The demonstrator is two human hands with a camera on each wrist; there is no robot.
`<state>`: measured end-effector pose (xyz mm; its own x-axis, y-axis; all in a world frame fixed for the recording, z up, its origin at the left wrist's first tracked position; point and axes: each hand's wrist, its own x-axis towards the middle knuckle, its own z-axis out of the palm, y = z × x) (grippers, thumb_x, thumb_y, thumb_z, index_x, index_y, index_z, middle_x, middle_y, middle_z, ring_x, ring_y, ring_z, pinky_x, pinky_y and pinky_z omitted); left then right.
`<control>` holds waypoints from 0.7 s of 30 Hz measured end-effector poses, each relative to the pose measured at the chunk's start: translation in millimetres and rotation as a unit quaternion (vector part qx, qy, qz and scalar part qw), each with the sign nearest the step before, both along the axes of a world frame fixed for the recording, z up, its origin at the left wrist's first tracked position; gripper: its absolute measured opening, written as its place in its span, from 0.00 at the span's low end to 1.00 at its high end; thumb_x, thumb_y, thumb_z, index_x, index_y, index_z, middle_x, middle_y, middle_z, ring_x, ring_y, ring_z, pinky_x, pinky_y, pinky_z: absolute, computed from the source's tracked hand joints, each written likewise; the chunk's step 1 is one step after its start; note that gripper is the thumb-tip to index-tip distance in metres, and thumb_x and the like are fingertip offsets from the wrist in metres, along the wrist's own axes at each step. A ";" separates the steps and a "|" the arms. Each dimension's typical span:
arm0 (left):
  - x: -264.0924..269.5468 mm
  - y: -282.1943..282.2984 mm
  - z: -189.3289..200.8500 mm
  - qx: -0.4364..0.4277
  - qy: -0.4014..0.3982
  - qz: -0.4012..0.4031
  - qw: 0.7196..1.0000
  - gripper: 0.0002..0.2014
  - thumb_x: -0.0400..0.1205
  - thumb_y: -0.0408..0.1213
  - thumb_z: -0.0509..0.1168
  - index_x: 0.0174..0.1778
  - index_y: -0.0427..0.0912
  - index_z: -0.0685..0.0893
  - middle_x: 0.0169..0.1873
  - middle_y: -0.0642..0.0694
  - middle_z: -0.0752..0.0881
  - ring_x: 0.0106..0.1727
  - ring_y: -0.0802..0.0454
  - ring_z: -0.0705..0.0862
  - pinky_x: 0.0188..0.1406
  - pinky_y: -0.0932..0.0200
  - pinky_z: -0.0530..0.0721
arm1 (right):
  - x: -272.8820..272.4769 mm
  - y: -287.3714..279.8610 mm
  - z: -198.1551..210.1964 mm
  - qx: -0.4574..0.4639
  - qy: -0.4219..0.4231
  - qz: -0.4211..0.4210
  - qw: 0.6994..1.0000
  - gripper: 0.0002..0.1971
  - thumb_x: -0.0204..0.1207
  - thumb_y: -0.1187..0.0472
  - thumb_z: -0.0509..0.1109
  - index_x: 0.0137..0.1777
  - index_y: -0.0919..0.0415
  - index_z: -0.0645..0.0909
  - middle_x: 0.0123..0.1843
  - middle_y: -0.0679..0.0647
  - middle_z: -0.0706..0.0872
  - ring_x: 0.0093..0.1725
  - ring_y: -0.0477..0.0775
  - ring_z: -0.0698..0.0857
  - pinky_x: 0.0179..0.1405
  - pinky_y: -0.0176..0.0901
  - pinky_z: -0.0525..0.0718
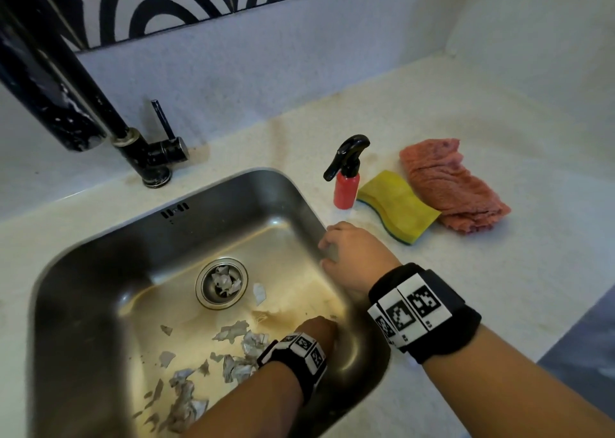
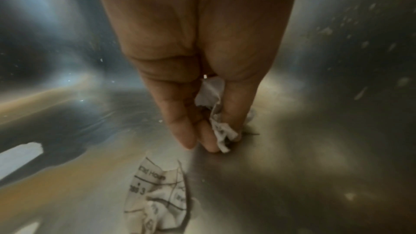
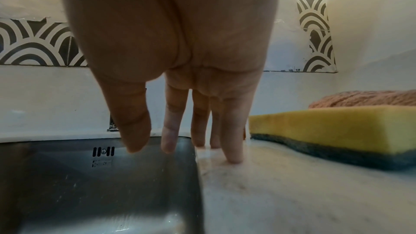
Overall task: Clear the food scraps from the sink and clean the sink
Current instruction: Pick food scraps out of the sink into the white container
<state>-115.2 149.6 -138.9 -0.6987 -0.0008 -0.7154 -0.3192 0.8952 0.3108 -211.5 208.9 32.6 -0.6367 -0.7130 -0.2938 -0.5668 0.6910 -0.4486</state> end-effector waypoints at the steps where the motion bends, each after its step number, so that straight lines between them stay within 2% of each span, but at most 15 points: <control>1: 0.4 0.0 0.5 0.003 -0.009 -0.001 1.000 0.14 0.83 0.32 0.59 0.64 0.37 0.80 0.62 0.36 0.83 0.64 0.39 0.81 0.59 0.53 0.78 | 0.2 0.8 0.3 0.001 -0.002 -0.001 1.000 0.15 0.77 0.59 0.66 0.63 0.56 0.80 0.67 0.53 0.77 0.66 0.53 0.78 0.67 0.42 0.75; 4: 1.9 -2.9 5.2 0.000 -0.005 0.007 1.000 0.15 0.82 0.32 0.61 0.65 0.37 0.79 0.63 0.37 0.82 0.65 0.40 0.81 0.60 0.53 0.78 | 2.2 4.4 1.8 0.009 -0.007 0.001 1.000 0.15 0.77 0.59 0.66 0.63 0.56 0.80 0.66 0.53 0.77 0.64 0.54 0.79 0.67 0.43 0.76; 7: -0.4 -10.1 16.5 -0.008 0.018 0.052 0.998 0.16 0.83 0.35 0.62 0.67 0.36 0.79 0.66 0.37 0.80 0.67 0.41 0.79 0.61 0.55 0.77 | 4.4 9.0 4.3 0.017 -0.011 -0.002 1.000 0.15 0.77 0.58 0.67 0.64 0.56 0.80 0.67 0.54 0.78 0.65 0.54 0.79 0.68 0.44 0.76; 10: -6.6 -18.7 37.1 -0.013 0.080 0.109 0.991 0.13 0.82 0.35 0.61 0.58 0.34 0.82 0.60 0.37 0.83 0.62 0.41 0.81 0.56 0.57 0.77 | 5.9 15.8 7.7 0.019 -0.015 -0.015 1.000 0.16 0.77 0.57 0.68 0.64 0.54 0.80 0.68 0.53 0.78 0.67 0.54 0.77 0.68 0.44 0.74; 12: -7.7 -24.7 55.3 -0.002 0.134 0.143 0.981 0.10 0.80 0.33 0.61 0.54 0.35 0.84 0.56 0.39 0.86 0.60 0.43 0.83 0.51 0.61 0.74 | 7.6 21.8 11.1 0.020 -0.013 -0.015 1.000 0.16 0.77 0.57 0.68 0.65 0.53 0.80 0.67 0.53 0.79 0.67 0.54 0.77 0.67 0.43 0.74; 14: -6.9 -29.9 78.4 0.030 0.187 0.190 0.963 0.08 0.79 0.31 0.63 0.50 0.37 0.85 0.49 0.44 0.88 0.56 0.46 0.85 0.41 0.70 0.69 | 9.7 29.7 16.3 0.009 -0.005 -0.004 1.000 0.17 0.76 0.57 0.68 0.66 0.53 0.79 0.67 0.54 0.80 0.67 0.54 0.77 0.65 0.42 0.74; 16: -6.7 -31.1 105.4 0.082 0.249 0.235 0.936 0.05 0.76 0.30 0.66 0.46 0.40 0.82 0.42 0.47 0.87 0.51 0.45 0.86 0.39 0.66 0.74 | 13.2 39.4 24.6 -0.013 -0.004 0.007 1.000 0.19 0.76 0.58 0.69 0.67 0.53 0.78 0.66 0.54 0.79 0.67 0.55 0.77 0.63 0.43 0.74; 18: -3.9 -25.6 135.6 0.123 0.308 0.265 0.905 0.10 0.73 0.29 0.70 0.48 0.39 0.78 0.40 0.47 0.84 0.44 0.48 0.84 0.37 0.62 0.77 | 18.2 51.7 35.9 -0.042 -0.014 0.023 0.999 0.21 0.76 0.57 0.70 0.69 0.52 0.76 0.65 0.55 0.77 0.64 0.57 0.78 0.59 0.43 0.75; 21: 3.2 -3.1 180.3 0.165 0.378 0.264 0.872 0.18 0.71 0.27 0.74 0.50 0.35 0.73 0.39 0.44 0.82 0.38 0.53 0.78 0.30 0.71 0.71 | 25.7 75.3 54.2 -0.108 -0.024 0.054 0.992 0.24 0.75 0.63 0.71 0.72 0.53 0.75 0.64 0.57 0.78 0.62 0.58 0.79 0.57 0.44 0.75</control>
